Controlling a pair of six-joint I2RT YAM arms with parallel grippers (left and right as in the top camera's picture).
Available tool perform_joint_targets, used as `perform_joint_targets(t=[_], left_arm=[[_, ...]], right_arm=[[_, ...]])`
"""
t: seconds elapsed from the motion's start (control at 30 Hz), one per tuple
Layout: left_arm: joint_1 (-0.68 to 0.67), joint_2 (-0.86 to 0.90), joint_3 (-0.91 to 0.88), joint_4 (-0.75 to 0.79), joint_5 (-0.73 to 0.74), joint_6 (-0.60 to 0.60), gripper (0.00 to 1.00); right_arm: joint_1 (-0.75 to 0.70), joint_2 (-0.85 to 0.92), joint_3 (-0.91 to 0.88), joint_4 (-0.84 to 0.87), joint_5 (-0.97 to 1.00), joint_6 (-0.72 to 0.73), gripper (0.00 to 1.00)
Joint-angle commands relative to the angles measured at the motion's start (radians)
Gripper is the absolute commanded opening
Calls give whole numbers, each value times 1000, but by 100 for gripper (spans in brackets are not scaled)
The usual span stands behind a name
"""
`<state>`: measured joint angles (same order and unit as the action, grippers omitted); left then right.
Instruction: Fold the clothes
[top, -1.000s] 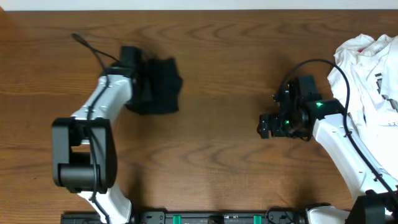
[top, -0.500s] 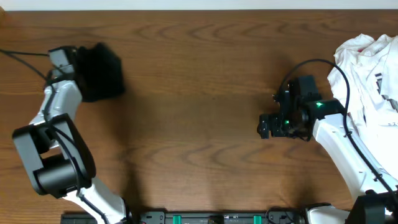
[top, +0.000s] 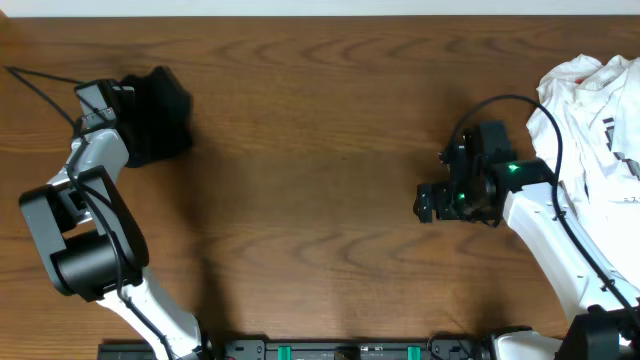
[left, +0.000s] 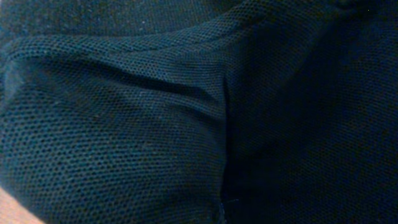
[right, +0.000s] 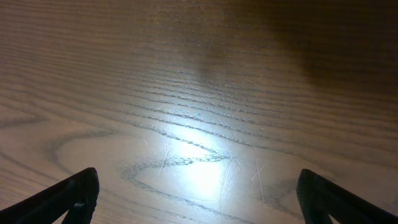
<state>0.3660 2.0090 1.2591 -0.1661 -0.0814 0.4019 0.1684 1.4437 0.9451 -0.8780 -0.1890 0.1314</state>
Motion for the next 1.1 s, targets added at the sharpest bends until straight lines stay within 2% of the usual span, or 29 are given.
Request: perform_joint_targets(t=[0.0, 0.2, 0.23, 0.27, 0.3, 0.33, 0.37, 0.53, 0.7, 0.97, 1.0, 1.03, 1.07], left_arm=[[-4, 50, 3, 23, 45, 122, 6], [-5, 50, 3, 61, 43, 151, 6], [-4, 50, 3, 69, 43, 159, 8], [-2, 50, 3, 76, 43, 163, 13], [-1, 50, 3, 84, 39, 163, 40], [0, 50, 3, 90, 36, 162, 78], [0, 50, 3, 94, 36, 162, 98], [-1, 29, 3, 157, 9, 79, 98], [-3, -67, 3, 195, 10, 8, 98], [-3, -225, 3, 102, 10, -347, 99], [-3, -233, 3, 80, 10, -379, 97], [-3, -239, 3, 55, 10, -401, 90], [-3, -240, 3, 22, 11, -430, 75]], right_arm=[[-4, -13, -5, 0, 2, 6, 99], [-4, -13, -5, 0, 2, 6, 99], [-4, -13, -5, 0, 2, 6, 99], [-4, -13, -5, 0, 2, 6, 99], [-4, -13, -5, 0, 2, 6, 99], [-4, -13, -5, 0, 2, 6, 99], [-4, -13, -5, 0, 2, 6, 99], [-4, -13, -5, 0, 2, 6, 99], [-4, -13, -5, 0, 2, 6, 99], [-4, -13, -5, 0, 2, 6, 99], [-4, -13, -5, 0, 2, 6, 99], [-4, -13, -5, 0, 2, 6, 99], [-4, -13, -5, 0, 2, 6, 99]])
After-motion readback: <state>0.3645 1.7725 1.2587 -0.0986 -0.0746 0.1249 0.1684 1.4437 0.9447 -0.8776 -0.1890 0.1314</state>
